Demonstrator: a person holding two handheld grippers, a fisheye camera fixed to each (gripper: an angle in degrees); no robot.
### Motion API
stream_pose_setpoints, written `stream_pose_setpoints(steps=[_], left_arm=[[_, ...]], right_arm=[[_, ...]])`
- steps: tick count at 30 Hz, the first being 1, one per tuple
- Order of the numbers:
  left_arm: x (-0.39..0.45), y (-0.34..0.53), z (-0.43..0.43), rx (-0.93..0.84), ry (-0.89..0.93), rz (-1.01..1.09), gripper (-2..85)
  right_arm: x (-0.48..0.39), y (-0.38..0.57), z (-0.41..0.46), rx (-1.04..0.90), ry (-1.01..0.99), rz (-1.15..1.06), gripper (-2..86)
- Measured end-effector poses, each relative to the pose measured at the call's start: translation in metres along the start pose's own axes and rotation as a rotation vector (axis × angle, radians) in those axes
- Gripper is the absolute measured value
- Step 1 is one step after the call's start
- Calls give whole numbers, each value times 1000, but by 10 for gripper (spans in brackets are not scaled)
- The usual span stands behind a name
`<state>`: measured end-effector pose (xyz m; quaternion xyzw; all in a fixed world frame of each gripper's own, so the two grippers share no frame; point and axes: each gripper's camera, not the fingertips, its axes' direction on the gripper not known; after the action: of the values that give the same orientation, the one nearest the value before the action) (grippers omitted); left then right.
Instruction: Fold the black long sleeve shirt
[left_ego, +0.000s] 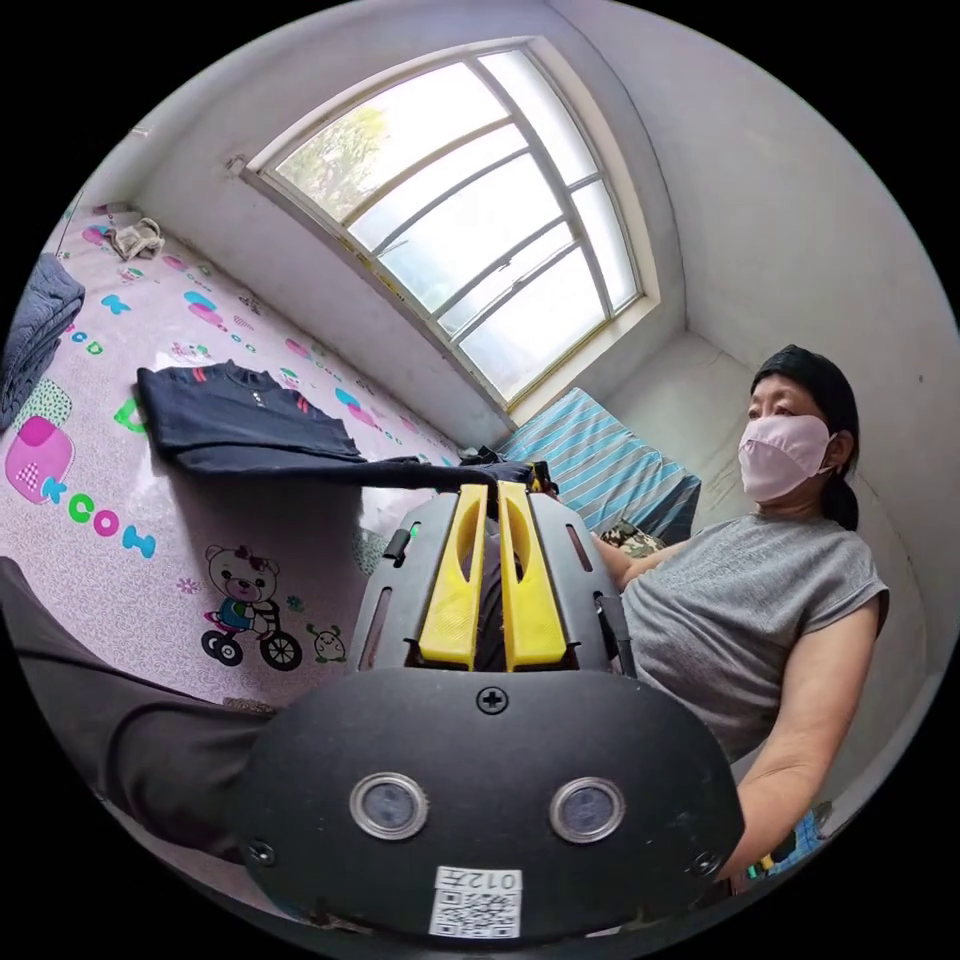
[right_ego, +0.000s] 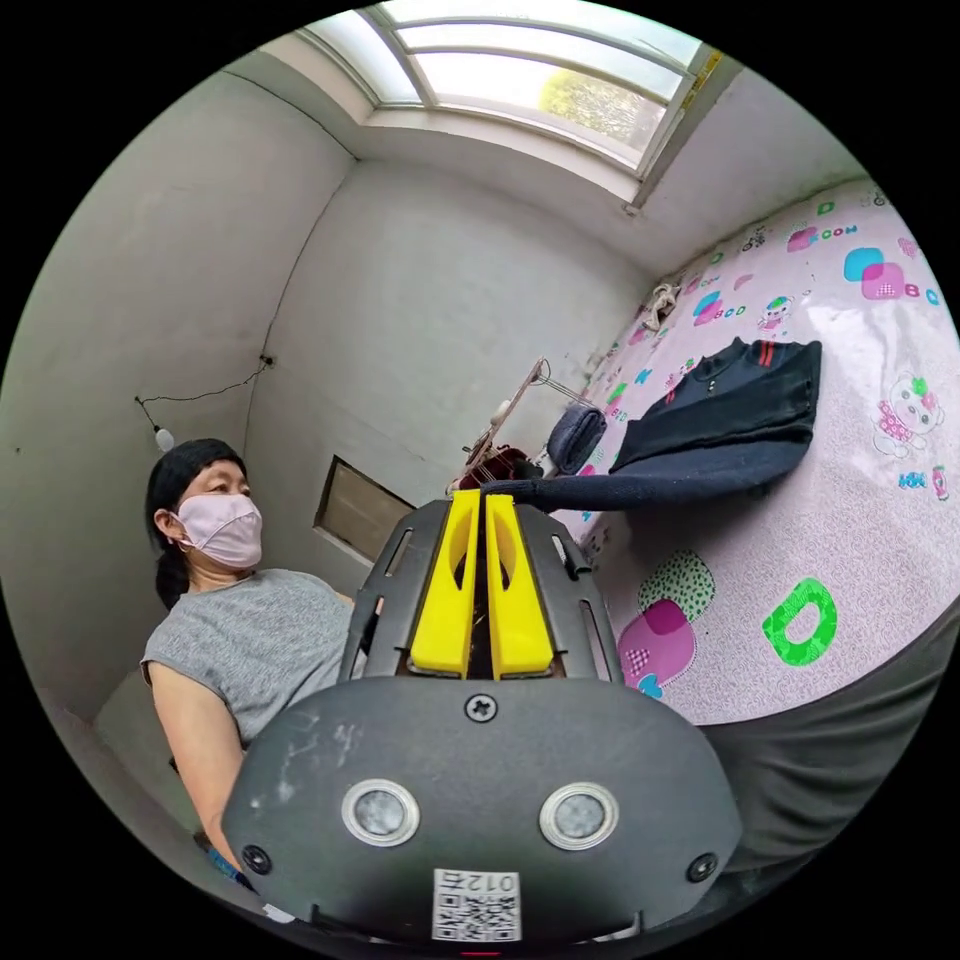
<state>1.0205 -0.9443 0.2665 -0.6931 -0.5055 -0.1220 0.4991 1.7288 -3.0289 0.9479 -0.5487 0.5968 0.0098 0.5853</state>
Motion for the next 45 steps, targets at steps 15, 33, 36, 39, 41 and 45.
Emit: stream_pose_setpoints(steps=[15,33,36,39,41,45], left_arm=[[135,89,-69,-4,41,215,17],[20,-33,-31,124,-27,-87,16],[-5,-63,-17,131,-41,-147,15],[-31,-99,-2,129,-60,-193,16],[-47,-125,9,113,-73,-207,16],[-99,-197,44,56,-125,-249,17]], right_arm=[[-106,37,-57,10,-212,-162,-5],[109,-84,-75,168,-104,102,-5],[149,-97,-78,174,-80,132,-5],[191,-116,-80,166,-68,156,-5],[220,-132,-80,159,-48,172,-5],[307,-174,-78,144,17,222,-4]])
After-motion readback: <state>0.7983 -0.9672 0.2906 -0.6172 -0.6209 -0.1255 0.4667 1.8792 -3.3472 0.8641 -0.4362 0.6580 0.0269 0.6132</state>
